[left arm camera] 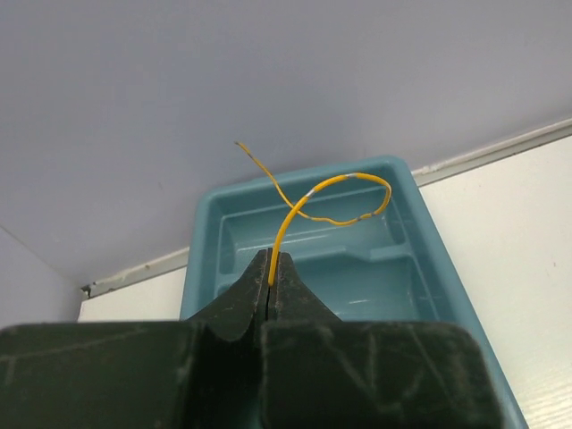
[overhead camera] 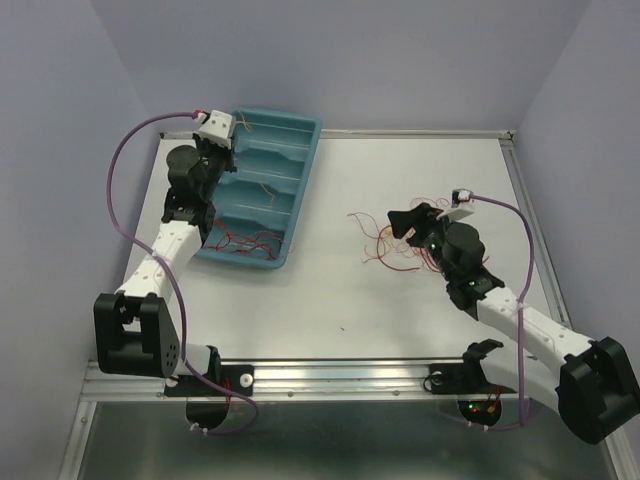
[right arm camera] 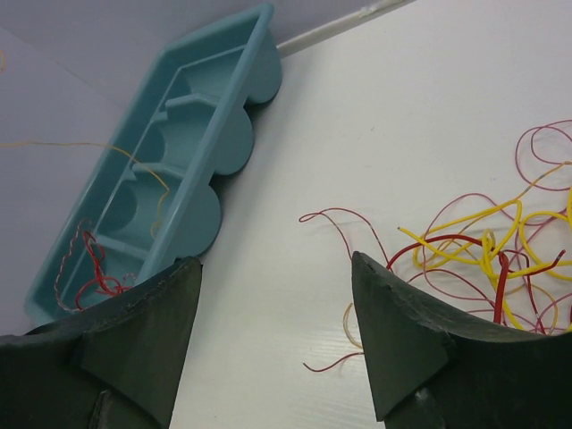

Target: Untangle the cables

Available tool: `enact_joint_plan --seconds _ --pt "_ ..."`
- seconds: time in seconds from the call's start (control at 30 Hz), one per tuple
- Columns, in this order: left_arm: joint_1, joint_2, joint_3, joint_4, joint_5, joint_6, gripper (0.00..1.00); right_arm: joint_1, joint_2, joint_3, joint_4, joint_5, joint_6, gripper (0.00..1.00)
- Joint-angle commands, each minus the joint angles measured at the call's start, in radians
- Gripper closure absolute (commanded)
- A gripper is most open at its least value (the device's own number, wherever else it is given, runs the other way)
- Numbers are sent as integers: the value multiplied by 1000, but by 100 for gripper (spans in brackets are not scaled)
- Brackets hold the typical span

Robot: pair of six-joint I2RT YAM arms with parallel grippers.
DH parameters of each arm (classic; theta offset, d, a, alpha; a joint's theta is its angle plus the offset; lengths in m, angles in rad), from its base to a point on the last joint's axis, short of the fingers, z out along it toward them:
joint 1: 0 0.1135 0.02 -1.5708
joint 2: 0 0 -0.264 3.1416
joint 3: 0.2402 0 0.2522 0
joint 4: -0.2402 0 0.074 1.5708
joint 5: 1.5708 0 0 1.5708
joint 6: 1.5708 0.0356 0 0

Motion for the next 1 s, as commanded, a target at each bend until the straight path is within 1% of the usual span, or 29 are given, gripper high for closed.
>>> enact_joint_plan --seconds 0.0,0.1,0.23,0.27,0.3,0.33,0.4,0.43,0.5,0.53,0.63,0.67,0.73,0.77,0.8,0.83,0.87,0.97 --pt "28 -51 -60 111 84 -12 100 2 -27 -17 60 -14 4 27" --pt "31 -86 -126 114 105 34 100 1 -26 -17 60 -18 6 27" --pt "34 -99 -158 55 156 113 100 2 -18 -15 60 -21 8 27" --pt "33 -70 -151 -7 217 179 100 1 -17 -14 61 -23 9 27" --pt "34 -54 -144 -39 245 204 100 2 -15 -14 61 -26 11 27" --pt "35 -36 -134 -125 272 238 100 2 -14 -15 63 -26 9 27" --pt "34 7 -76 -222 327 342 100 2 -11 -12 64 -29 11 27" --pt "36 47 -33 -315 338 379 100 1 -8 -12 66 -32 11 27" --pt "39 81 4 -400 378 441 100 2 -4 -11 66 -34 9 27" --pt "41 105 21 -446 384 514 100 1 -3 -12 66 -35 9 27" --pt "42 153 82 -589 391 608 100 1 -1 -11 67 -40 9 27" --pt "41 168 124 -653 380 652 100 2 0 -9 67 -40 8 27" --pt "41 242 185 -751 378 709 100 1 3 -11 70 -43 9 27" --pt "42 272 220 -853 378 735 100 2 6 -8 69 -43 9 27" --pt "41 302 283 -898 371 772 100 1 8 -8 69 -46 8 27" --pt "41 360 308 -931 363 780 100 1 11 -6 69 -46 8 27" --pt "41 384 346 -978 343 795 100 1 11 -6 69 -48 9 27" --pt "42 444 369 -1006 302 817 100 1 14 -5 69 -49 8 27"
